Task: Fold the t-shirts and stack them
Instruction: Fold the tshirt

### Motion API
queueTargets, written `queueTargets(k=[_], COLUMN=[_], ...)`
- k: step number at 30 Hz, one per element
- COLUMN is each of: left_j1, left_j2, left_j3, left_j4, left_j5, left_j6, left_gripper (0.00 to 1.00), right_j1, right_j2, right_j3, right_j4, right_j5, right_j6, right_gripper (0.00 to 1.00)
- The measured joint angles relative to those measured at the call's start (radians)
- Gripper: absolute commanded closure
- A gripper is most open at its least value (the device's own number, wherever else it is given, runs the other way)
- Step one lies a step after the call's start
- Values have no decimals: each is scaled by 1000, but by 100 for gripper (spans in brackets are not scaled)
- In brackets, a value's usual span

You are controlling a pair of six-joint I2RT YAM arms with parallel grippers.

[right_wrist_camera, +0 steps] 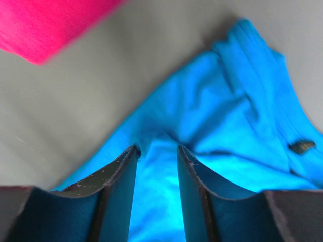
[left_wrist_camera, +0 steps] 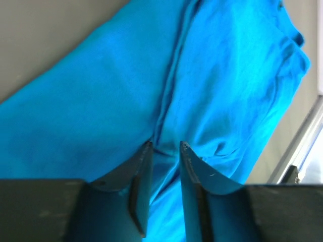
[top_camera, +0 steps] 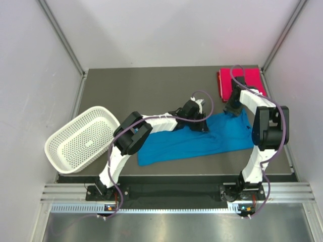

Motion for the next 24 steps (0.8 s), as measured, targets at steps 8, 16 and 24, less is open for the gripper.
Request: queueTargets(k=[8,16,24], left_j1=[0,2,2], left_j2=[-90,-277,-423], left_j3=[4,-114,-376], left_j4=[-161,-223,-267], left_j5=[-108,-125,-130], left_j6=[7,6,7], left_gripper=[64,63,62], right_j1=[-115,-325,-384], right_j2=[-104,-359,-385], right_j3=[-3,-165,-319], right_j4=[-135,-193,-221], right_j5=[0,-25,-32], right_j6=[10,24,81], right_gripper=[62,66,57])
